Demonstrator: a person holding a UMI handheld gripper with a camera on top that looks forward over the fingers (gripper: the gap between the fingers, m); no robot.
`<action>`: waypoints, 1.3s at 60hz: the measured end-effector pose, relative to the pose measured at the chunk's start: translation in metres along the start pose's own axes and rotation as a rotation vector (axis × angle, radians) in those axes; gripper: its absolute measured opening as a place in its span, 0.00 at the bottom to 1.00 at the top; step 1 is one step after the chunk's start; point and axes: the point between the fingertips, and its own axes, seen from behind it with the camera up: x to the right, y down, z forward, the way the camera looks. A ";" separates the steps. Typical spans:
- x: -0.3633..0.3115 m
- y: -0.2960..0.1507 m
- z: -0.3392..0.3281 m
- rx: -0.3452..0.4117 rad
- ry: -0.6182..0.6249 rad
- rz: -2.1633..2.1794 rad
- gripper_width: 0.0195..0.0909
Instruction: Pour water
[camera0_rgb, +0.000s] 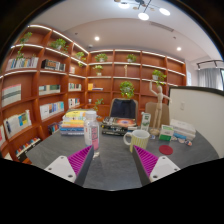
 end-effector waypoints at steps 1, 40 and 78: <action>-0.002 0.004 0.001 -0.003 -0.009 0.002 0.88; -0.084 -0.005 0.156 0.060 0.131 0.145 0.88; -0.078 -0.012 0.170 0.120 0.096 0.120 0.23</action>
